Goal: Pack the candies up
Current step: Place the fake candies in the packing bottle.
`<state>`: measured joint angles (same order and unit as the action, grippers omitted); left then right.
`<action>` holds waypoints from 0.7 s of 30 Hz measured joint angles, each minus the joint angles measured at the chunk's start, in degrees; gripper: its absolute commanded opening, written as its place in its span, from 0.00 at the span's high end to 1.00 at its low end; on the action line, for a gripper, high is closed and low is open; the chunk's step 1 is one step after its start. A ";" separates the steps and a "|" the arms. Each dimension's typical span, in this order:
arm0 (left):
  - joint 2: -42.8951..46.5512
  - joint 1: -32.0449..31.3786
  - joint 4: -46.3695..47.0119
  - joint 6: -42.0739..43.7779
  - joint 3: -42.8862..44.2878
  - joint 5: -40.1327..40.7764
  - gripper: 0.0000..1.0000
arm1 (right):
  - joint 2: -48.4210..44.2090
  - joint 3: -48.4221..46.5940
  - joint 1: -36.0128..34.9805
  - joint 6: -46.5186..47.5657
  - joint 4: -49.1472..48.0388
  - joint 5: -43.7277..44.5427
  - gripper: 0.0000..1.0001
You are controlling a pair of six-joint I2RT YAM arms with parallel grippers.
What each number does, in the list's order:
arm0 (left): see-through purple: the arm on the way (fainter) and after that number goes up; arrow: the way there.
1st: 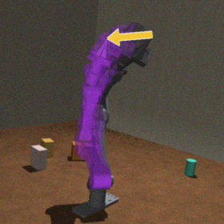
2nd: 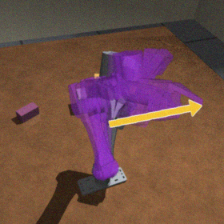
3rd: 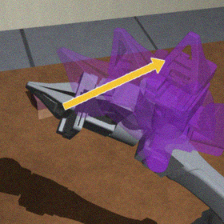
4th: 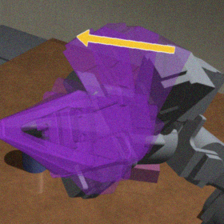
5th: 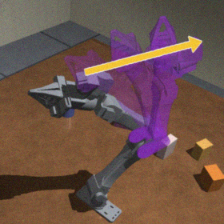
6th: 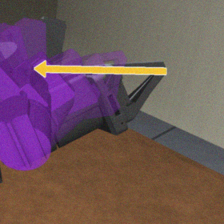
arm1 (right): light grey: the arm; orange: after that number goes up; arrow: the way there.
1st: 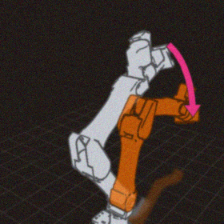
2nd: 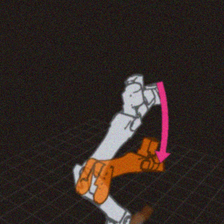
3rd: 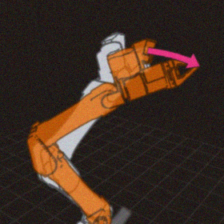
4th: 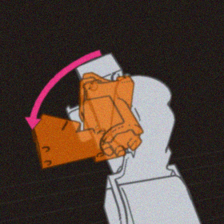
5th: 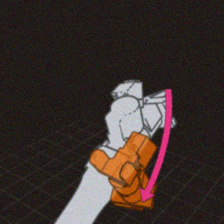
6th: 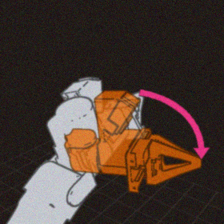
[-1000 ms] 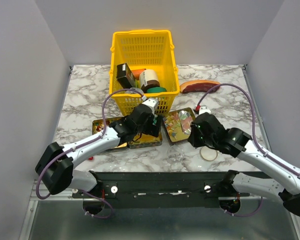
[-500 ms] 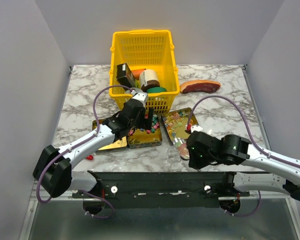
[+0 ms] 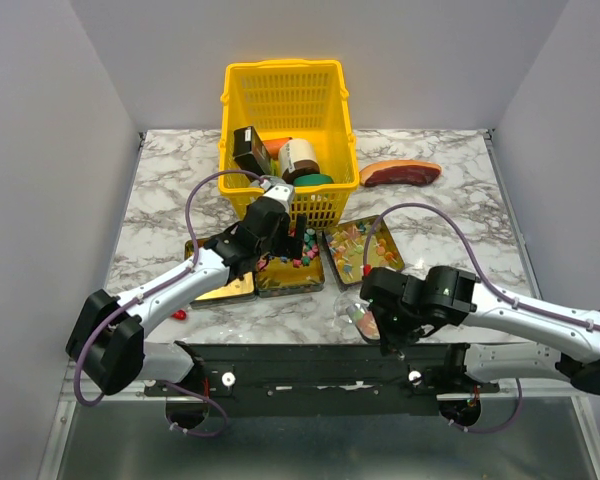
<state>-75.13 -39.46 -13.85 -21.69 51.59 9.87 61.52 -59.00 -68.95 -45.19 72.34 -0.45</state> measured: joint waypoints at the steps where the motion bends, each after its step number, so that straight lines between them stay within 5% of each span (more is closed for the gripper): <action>1: -0.04 0.02 0.00 -0.02 0.00 -0.04 0.01 | 0.24 0.00 0.00 -0.02 0.07 -0.33 0.99; 21: -0.57 0.42 0.02 -0.63 0.00 -1.16 0.01 | 6.36 -0.79 3.30 -0.66 2.38 -8.70 0.99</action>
<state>-75.70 -39.05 -13.82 -22.33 51.59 8.71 67.88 -59.79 -65.65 -45.84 74.72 -9.15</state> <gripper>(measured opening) 0.987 0.154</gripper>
